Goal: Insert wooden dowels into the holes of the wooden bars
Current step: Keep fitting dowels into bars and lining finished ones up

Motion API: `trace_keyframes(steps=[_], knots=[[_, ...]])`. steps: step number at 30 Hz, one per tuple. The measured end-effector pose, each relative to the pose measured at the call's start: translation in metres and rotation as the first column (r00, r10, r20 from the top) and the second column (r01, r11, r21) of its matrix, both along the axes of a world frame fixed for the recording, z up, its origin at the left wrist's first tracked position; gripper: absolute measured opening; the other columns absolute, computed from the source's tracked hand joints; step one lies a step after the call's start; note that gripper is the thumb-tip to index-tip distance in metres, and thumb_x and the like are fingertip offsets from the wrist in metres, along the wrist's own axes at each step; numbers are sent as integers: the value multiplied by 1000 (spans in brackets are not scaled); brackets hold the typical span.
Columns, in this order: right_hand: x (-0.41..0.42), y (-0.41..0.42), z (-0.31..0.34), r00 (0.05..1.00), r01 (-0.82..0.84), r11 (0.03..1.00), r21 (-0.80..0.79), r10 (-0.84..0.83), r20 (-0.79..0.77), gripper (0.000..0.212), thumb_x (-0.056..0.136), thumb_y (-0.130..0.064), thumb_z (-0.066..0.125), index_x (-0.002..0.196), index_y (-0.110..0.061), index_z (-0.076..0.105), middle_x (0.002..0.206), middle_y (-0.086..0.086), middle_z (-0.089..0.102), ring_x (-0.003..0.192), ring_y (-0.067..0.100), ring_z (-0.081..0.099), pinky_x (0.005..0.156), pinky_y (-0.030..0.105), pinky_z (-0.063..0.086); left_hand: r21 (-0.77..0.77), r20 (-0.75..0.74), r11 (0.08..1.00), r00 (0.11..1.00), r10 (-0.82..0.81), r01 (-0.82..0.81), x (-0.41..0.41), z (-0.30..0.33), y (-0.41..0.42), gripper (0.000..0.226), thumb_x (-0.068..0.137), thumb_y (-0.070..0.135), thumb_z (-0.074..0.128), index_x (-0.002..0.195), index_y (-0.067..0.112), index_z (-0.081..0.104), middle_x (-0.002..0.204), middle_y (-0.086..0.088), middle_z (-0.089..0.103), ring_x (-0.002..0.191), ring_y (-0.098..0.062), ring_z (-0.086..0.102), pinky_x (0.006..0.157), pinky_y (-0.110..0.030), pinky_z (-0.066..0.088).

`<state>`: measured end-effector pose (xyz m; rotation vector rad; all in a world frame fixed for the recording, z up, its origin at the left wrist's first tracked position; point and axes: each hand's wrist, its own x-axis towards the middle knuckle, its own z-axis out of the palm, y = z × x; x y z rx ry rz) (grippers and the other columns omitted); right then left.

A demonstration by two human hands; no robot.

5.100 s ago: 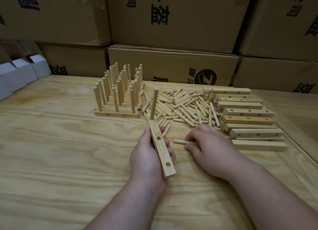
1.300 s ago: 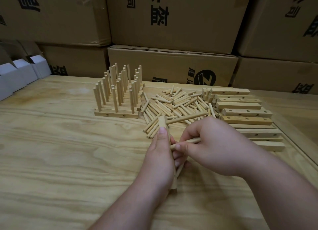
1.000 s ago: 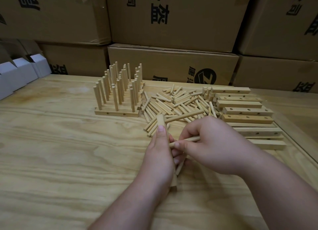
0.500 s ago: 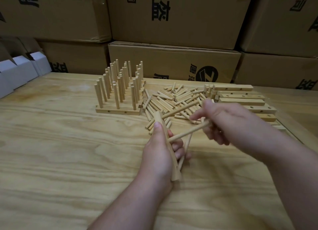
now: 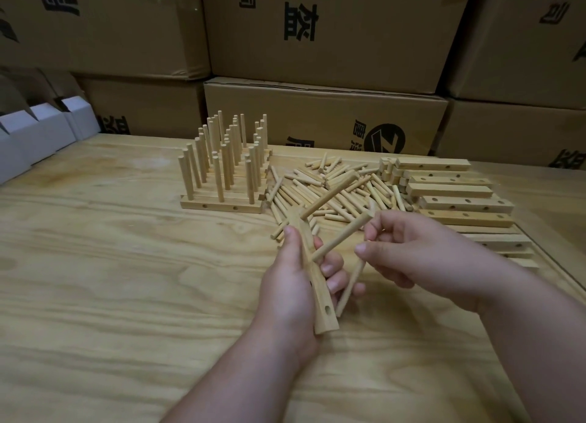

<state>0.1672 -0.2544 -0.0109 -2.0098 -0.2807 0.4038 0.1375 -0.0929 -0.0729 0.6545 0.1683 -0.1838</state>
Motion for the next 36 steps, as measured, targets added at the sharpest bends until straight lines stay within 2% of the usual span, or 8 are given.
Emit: trace_keyframes(steps=[4,6,11,14,22,29,32,36], knots=[[-2,-11,16,1000,-18,999,36,17,9,15,90,-5,66,80,-15,61,63,8,53,54,17,46,47,26,37,-61,-40,996,997,58,-61,3,3,1,42,103,57,37,101,17,48,58,0,37,41,-14,32,52,-30,54],[-3,-16,24,998,-16,998,65,12,63,21,90,-2,63,75,-16,66,62,9,57,53,17,48,46,23,41,-69,-72,991,992,106,-111,5,5,3,42,102,59,36,104,18,47,58,1,37,41,-14,31,61,-34,58],[-13,-10,34,980,-163,984,77,153,128,6,89,-16,72,87,-19,77,72,14,72,57,18,57,51,23,48,-129,-123,976,979,162,-178,6,8,7,42,102,60,36,99,19,43,58,2,36,42,-13,29,52,-27,44],[-15,-5,34,975,-157,988,12,153,164,9,92,-18,71,90,-26,77,77,11,75,61,16,62,54,25,51,-119,-112,979,982,151,-164,6,8,8,42,102,61,35,98,19,40,59,2,35,42,-13,29,44,-24,40],[-21,1,38,973,-104,992,-66,115,202,15,92,-20,70,89,-34,75,78,4,77,63,12,66,56,17,50,-92,-98,980,981,168,-177,7,5,7,44,101,61,36,109,19,42,59,1,36,42,-14,30,61,-32,30],[-26,2,45,949,-91,961,-260,163,270,16,90,-30,71,90,-46,72,76,-10,77,66,6,69,55,18,51,-64,-99,981,980,174,-181,5,5,6,42,101,61,39,96,20,46,60,1,37,44,-15,30,53,-30,41],[-28,5,47,931,-85,927,-364,204,302,17,91,-33,70,91,-51,69,75,-16,75,66,9,69,58,32,59,-44,-95,984,981,170,-174,4,6,5,42,101,61,41,92,20,48,59,1,37,44,-15,31,44,-27,41],[-29,7,46,933,-90,930,-356,204,297,14,91,-32,71,89,-46,71,75,-17,75,68,3,70,58,23,54,-36,-90,982,979,181,-185,3,8,5,42,100,61,41,90,21,49,58,1,37,43,-15,31,46,-27,41]])
